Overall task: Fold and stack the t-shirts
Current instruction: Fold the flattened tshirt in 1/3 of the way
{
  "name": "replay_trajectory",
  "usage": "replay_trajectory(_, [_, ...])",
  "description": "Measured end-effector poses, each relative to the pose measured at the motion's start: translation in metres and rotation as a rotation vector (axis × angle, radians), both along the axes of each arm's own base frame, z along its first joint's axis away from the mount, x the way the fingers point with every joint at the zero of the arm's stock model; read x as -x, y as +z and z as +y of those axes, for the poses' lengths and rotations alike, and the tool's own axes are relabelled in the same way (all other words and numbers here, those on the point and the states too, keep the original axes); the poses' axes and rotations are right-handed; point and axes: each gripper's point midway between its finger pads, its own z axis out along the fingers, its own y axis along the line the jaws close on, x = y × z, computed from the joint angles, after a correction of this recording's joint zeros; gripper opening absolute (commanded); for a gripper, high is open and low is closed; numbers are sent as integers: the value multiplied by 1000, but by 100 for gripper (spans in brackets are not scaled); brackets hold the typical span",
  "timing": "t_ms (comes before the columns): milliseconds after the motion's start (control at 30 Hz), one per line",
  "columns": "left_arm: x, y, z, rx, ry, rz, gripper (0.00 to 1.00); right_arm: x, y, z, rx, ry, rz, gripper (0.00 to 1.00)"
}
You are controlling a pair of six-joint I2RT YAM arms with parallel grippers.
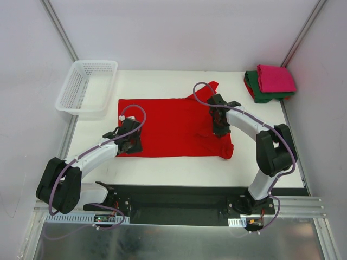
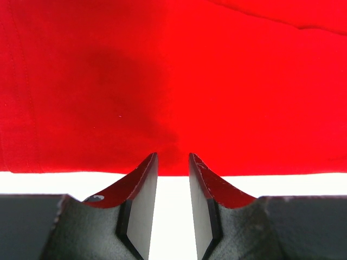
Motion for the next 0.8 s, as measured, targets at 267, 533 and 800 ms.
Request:
replay_trajectory(267, [0,0,0,0,1,0,28,0,0,0,3,1,-1,1])
replay_trajectory(533, [0,0,0,0,1,0,29,1,4,3,10,20,-2,1])
replay_trajectory(800, [0,0,0,0,0,0,29,-12,30,11,-18,34,-65,1])
